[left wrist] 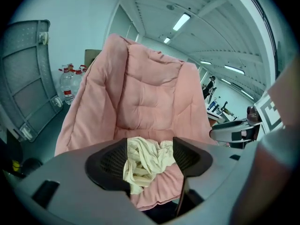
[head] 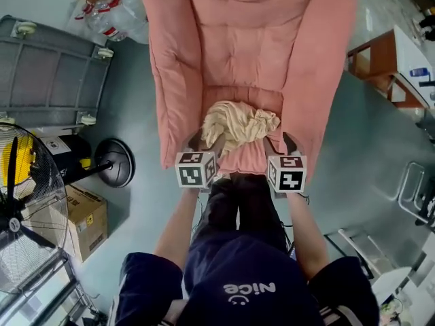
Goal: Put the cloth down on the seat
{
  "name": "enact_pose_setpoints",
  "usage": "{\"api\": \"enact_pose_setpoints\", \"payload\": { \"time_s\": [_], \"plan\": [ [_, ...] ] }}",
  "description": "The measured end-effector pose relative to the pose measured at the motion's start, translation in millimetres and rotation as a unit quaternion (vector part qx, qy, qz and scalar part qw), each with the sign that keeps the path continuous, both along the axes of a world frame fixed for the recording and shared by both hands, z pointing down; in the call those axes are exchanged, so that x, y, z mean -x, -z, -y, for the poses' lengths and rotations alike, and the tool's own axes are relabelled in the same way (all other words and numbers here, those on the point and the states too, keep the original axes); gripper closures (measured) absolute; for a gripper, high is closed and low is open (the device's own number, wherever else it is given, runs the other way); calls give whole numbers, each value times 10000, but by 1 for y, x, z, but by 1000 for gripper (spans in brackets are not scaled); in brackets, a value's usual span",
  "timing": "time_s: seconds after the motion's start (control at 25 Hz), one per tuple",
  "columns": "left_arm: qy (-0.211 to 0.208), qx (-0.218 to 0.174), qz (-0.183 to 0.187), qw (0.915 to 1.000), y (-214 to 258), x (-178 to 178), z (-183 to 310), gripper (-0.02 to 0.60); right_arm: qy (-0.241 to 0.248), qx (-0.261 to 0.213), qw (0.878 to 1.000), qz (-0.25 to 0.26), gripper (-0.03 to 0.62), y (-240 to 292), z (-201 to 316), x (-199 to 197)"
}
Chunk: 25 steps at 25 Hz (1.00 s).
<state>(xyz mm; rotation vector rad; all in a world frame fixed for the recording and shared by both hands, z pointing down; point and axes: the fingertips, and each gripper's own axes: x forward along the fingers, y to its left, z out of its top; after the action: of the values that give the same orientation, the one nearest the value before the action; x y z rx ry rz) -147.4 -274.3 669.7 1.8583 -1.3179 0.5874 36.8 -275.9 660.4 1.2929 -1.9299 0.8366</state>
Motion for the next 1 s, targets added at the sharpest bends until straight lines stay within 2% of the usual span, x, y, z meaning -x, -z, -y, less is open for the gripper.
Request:
{"api": "enact_pose_setpoints", "payload": {
  "time_s": [0.44, 0.68, 0.88, 1.0],
  "plan": [
    [-556, -723, -219, 9956, 116, -12, -57, 261, 92, -904, 9958, 59, 379, 119, -46, 10],
    [-521, -1158, -455, 9909, 174, -19, -76, 261, 97, -1470, 9891, 63, 379, 172, -68, 6],
    [-411, -1577, -612, 9847, 218, -19, -90, 261, 317, -1702, 9848, 136, 379, 211, -86, 15],
    [-588, -1786, -549, 9806, 236, -26, -99, 261, 314, -1897, 9812, 185, 379, 231, -94, 14]
  ]
}}
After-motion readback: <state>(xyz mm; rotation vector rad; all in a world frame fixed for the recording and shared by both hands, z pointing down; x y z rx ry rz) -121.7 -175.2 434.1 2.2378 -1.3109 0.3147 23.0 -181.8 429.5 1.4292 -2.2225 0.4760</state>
